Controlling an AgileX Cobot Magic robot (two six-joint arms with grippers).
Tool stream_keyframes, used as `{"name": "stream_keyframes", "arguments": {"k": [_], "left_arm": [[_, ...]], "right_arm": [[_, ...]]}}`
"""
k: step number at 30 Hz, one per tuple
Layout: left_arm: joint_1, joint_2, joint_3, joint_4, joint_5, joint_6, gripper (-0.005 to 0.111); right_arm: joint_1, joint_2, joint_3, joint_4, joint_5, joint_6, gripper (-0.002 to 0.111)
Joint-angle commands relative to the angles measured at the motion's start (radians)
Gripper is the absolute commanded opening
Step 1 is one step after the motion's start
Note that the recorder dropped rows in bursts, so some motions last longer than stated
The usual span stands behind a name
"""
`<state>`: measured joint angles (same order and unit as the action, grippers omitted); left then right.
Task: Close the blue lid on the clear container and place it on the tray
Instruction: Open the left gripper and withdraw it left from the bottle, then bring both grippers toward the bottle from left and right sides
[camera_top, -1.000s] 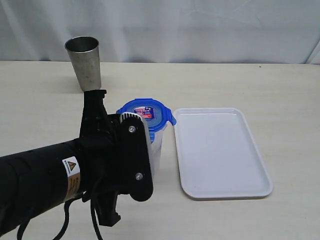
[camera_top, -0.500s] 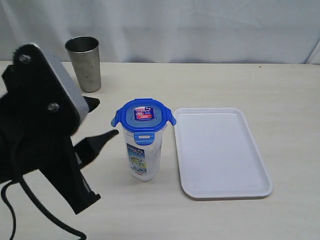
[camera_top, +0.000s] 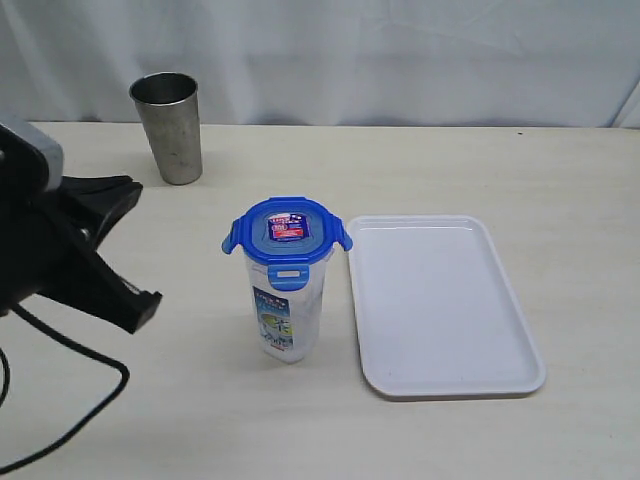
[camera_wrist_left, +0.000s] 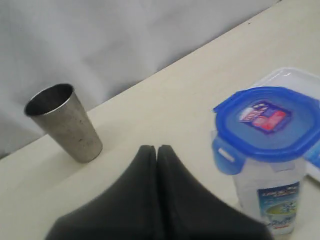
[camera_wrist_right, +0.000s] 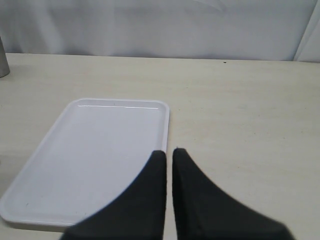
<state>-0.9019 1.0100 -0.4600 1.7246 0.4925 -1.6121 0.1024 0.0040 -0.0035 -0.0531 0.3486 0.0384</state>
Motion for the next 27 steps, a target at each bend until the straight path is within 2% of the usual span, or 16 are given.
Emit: {"name": "stream_keyframes", "arguments": {"k": [1,3,6,10,12,16,18,22,27], "left_arm": [[0.213,-0.002,-0.007,0.020,-0.119,-0.018,0.000],[0.313,-0.002,-0.027,0.020,-0.129,-0.022,0.000],[0.425,0.000,-0.056,0.020,-0.114,-0.053,0.000],[0.530,0.002,-0.075,0.020,-0.080,-0.123,0.000],[0.571,0.023,-0.082,0.020,-0.010,-0.201,0.000],[0.633,0.112,-0.103,0.020,0.182,-0.391,0.000],[0.662,0.181,-0.133,0.020,0.196,-0.408,0.000],[0.686,0.327,-0.222,0.020,0.121,-0.379,0.000],[0.686,0.411,-0.318,0.020,-0.093,-0.164,0.000]], "right_arm": [[-0.006,-0.004,0.004,-0.007,-0.003,0.002,0.005],[-0.006,-0.004,0.004,-0.007,-0.003,0.002,0.005],[-0.006,-0.004,0.004,-0.007,-0.003,0.002,0.005],[-0.006,-0.004,0.004,-0.007,-0.003,0.002,0.005],[-0.006,-0.004,0.004,-0.007,-0.003,0.002,0.005],[-0.006,-0.004,0.004,-0.007,-0.003,0.000,0.005],[-0.006,-0.004,0.004,-0.007,-0.003,0.000,0.005],[-0.006,-0.004,0.004,-0.019,-0.006,0.000,0.005],[-0.006,-0.004,0.004,-0.041,-0.026,0.000,0.005]]}}
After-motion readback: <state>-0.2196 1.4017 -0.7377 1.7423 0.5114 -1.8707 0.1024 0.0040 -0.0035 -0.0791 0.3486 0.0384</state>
